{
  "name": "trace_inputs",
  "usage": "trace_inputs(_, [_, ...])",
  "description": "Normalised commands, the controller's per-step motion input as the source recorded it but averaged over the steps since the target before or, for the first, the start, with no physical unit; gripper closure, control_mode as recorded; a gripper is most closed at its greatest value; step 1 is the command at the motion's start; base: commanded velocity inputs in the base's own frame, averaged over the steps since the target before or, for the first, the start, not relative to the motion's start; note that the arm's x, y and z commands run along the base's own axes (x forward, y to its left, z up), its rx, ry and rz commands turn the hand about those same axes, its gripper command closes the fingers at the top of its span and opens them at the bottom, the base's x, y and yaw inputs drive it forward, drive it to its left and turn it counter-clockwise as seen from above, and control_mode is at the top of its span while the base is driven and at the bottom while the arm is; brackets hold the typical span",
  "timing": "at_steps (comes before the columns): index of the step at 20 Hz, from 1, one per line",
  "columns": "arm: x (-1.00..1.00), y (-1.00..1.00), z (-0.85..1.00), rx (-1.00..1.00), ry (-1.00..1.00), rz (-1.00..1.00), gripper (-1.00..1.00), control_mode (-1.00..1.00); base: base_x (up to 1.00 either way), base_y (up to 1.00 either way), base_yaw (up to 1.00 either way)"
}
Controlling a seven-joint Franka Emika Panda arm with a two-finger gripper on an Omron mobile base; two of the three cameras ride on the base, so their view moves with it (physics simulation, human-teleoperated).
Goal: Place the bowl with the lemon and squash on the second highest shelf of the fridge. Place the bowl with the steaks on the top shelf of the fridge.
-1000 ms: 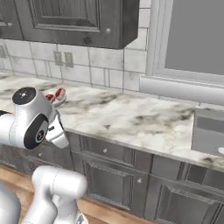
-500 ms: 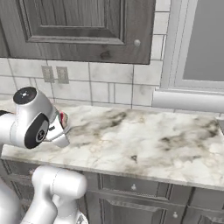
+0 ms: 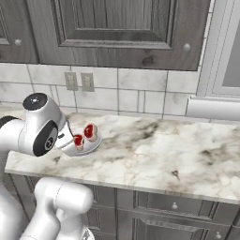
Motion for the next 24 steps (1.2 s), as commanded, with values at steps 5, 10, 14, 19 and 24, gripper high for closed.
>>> trace_inputs(5, [0.64, -0.39, -0.54, 0.18, 0.10, 0.15, -1.00, -1.00, 0.00, 0.00, 0.00])
trace_inputs(10, [0.67, 0.06, -0.69, 0.06, 0.18, 0.03, -1.00, -1.00, 0.00, 0.00, 0.00])
trace_inputs(14, [0.57, 0.00, -0.35, 0.00, 0.10, 0.00, -1.00, -1.00, 0.00, 0.00, 0.00])
trace_inputs(19, [0.49, 0.01, -0.30, 0.00, 0.07, 0.00, -1.00, -1.00, 0.00, 0.00, 0.00])
trace_inputs(24, [0.25, 0.05, -0.65, 0.00, 0.05, 0.01, -1.00, -1.00, 0.00, 0.00, 0.00])
